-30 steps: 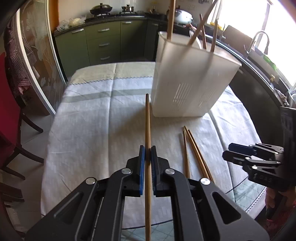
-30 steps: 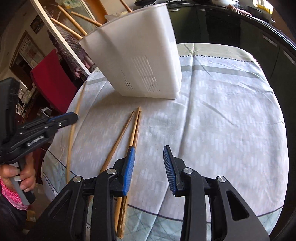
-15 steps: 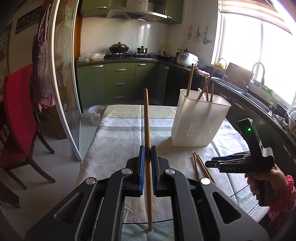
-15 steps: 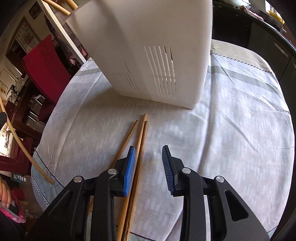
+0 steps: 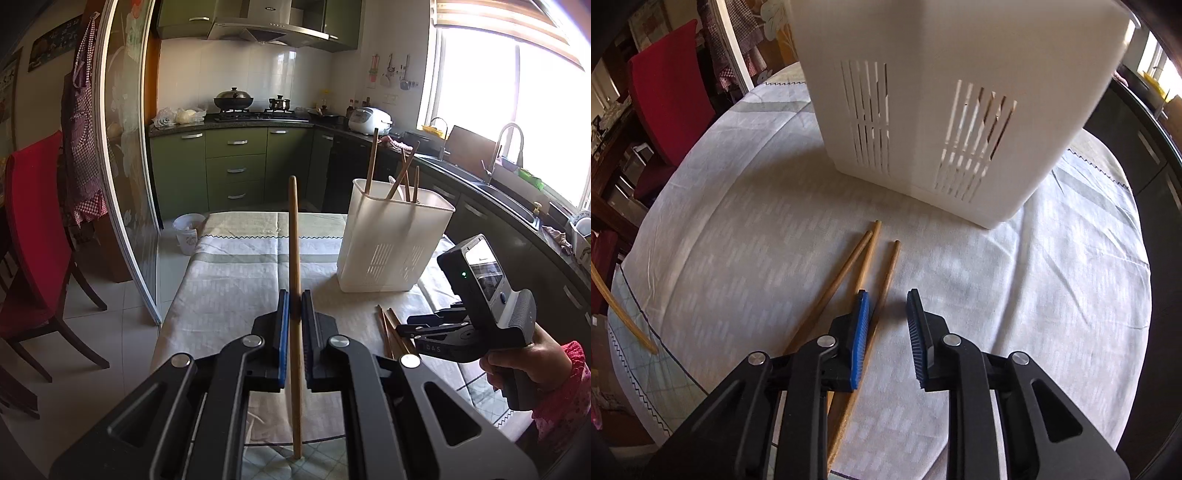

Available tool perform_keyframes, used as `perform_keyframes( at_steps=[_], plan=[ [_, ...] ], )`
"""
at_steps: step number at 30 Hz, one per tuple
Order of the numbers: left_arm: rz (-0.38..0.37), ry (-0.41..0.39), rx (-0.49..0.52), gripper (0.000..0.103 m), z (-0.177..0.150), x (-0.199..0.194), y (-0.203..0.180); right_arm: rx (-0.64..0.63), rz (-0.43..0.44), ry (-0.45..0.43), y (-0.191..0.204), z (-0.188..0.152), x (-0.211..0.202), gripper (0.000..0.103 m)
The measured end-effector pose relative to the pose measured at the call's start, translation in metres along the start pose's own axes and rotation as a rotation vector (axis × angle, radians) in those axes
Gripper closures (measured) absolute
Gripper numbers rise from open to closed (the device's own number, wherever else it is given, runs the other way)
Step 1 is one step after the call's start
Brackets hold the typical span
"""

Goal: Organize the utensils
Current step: 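Lift the chopstick with the left gripper while the right gripper grasps another chopstick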

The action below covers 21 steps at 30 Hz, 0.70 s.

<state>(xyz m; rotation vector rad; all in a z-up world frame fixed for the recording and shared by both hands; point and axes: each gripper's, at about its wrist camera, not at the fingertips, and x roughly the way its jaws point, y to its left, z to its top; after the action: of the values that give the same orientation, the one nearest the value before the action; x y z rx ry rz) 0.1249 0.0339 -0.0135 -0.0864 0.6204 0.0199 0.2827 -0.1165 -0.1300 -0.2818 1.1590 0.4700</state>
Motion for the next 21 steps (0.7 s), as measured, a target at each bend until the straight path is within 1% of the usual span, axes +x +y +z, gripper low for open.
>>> perform_keyframes(
  at_steps=[2, 5, 6, 7, 11, 13, 16, 21],
  plan=[
    [0.001, -0.002, 0.004, 0.097, 0.000, -0.001, -0.001, 0.024, 0.004, 0.002, -0.002, 0.007, 0.003, 0.084],
    [0.004, -0.003, 0.008, 0.096, 0.000, -0.001, -0.001, 0.015, -0.004, 0.000, 0.002, 0.013, 0.005, 0.084],
    [0.005, -0.003, 0.006, 0.096, 0.000, -0.001, 0.000, 0.012, 0.001, 0.001, 0.002, 0.015, 0.006, 0.087],
    [0.005, -0.003, 0.004, 0.096, 0.001, -0.001, 0.000, 0.012, 0.003, 0.002, 0.003, 0.015, 0.006, 0.094],
    [0.005, -0.005, -0.001, 0.096, 0.000, 0.000, 0.002, 0.050, 0.029, -0.003, -0.011, 0.010, 0.005, 0.097],
    [0.002, -0.007, -0.003, 0.096, 0.000, 0.000, 0.002, 0.077, 0.056, -0.036, -0.019, 0.007, -0.003, 0.097],
    [-0.004, -0.007, -0.006, 0.096, 0.000, -0.001, 0.001, 0.126, 0.096, -0.106, -0.034, -0.001, -0.026, 0.097],
    [-0.015, -0.007, -0.007, 0.097, 0.000, -0.002, 0.002, 0.205, 0.146, -0.271, -0.056, -0.022, -0.082, 0.097]
  ],
)
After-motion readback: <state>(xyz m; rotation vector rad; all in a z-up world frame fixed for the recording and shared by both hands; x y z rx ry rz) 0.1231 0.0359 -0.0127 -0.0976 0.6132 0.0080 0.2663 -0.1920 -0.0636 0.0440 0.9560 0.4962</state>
